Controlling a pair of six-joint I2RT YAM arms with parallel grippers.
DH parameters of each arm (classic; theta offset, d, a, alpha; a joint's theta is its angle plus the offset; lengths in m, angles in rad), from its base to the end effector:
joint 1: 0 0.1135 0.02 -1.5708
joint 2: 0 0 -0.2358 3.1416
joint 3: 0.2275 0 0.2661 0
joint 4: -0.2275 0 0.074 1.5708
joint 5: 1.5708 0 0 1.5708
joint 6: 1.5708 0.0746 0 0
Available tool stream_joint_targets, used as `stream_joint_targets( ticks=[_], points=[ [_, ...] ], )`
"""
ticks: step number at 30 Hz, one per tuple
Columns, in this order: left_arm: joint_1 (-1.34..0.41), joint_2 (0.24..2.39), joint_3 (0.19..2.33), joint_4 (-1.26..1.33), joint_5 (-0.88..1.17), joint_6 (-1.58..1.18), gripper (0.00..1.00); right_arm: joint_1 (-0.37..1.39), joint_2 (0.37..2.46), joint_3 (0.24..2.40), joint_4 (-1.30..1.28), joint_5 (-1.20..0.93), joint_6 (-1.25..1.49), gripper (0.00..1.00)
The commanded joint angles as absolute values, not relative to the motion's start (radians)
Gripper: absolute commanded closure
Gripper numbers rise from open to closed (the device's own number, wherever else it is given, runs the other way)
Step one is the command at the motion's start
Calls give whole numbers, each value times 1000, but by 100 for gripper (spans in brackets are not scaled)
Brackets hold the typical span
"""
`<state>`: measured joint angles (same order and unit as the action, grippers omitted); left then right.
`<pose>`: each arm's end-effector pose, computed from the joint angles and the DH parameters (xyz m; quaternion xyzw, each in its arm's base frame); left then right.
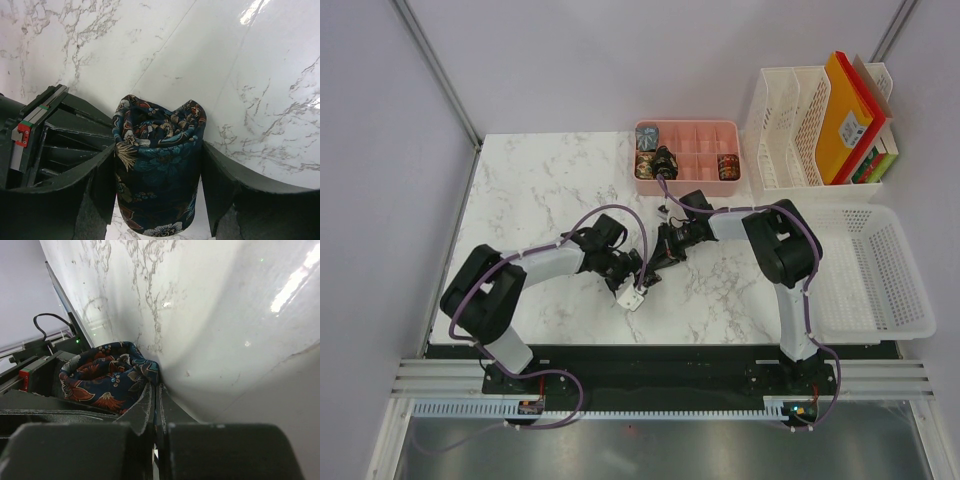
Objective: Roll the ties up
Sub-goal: Pick up the tie at the center of the board.
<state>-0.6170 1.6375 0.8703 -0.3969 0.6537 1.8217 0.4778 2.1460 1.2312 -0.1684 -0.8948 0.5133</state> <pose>0.2321 -0.2202 0.0897 0.8932 0.2584 -0.1507 0.3358 0.3378 0.2404 0.0359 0.0889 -0.8766 -0.4728 0.0082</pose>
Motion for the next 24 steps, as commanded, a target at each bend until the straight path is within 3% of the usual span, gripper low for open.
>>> stream_joint_targets(
  ticks=[1,9,11,15,18,20,24],
  points=[
    [-638,1689,847,-357,589,1809,31,491,2191,1244,-169,-811,472,100],
    [-640,1678,828,-345,580,1799,31,491,2192,1246,-170,-807,474,100],
    [-640,1684,830,-345,583,1799,38,489,2187,1246,-170,-808,474,100],
    [-643,1690,836,-345,568,1784,74,491,2184,1252,-169,-816,474,100],
    [-650,1677,836,-345,555,1761,90,489,2183,1255,-172,-822,472,99],
    [-653,1657,827,-347,554,1746,98,485,2178,1261,-173,-822,474,90],
    [-657,1622,821,-357,543,1697,98,471,2152,1290,-173,-819,474,68]
  ],
)
